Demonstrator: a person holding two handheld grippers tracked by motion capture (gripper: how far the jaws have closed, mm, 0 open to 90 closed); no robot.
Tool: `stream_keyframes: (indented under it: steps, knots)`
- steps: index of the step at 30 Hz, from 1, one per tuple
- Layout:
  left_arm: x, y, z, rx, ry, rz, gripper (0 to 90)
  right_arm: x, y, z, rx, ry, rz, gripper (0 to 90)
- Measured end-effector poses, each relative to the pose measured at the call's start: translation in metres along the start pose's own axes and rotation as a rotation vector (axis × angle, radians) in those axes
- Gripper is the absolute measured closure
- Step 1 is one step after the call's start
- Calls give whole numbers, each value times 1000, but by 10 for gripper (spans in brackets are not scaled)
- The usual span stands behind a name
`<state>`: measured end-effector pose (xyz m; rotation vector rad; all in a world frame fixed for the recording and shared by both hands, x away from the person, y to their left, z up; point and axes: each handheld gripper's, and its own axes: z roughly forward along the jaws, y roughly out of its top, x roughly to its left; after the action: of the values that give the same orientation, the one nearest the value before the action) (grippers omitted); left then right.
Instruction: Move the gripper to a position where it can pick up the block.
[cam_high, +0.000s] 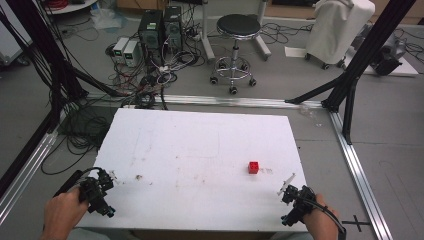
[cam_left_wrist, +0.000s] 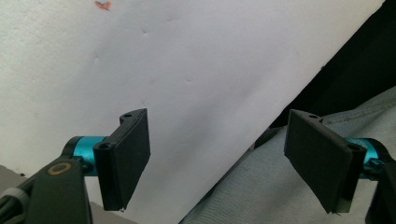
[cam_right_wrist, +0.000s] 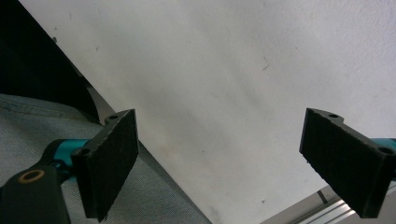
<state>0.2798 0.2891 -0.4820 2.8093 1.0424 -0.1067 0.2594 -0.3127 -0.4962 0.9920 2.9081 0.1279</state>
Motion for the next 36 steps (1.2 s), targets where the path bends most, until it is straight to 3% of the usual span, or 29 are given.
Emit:
stream_keyframes:
  steps: [5,8,10,18,23,33,36]
  knots:
    - [0,1,0,-4,-1,-1,229,-3,-5,-1,-9,-14,-6,112]
    - [0,2,-1,-1,-1,3,229,-6,-7,-2,-22,-15,-53,112]
    - [-1,3,-1,-2,-4,2,228,-7,-7,-2,-20,-8,-56,113]
    - [-1,4,-1,-4,-5,5,229,-24,-3,-4,-19,-14,-89,113]
    - [-1,4,-2,-10,-6,0,229,-36,7,-8,-25,19,-139,112]
    - [0,4,-3,-6,-5,4,229,-48,30,-15,-19,14,-204,112]
    - [0,3,-3,-8,-2,4,229,-52,38,-17,-25,35,-225,112]
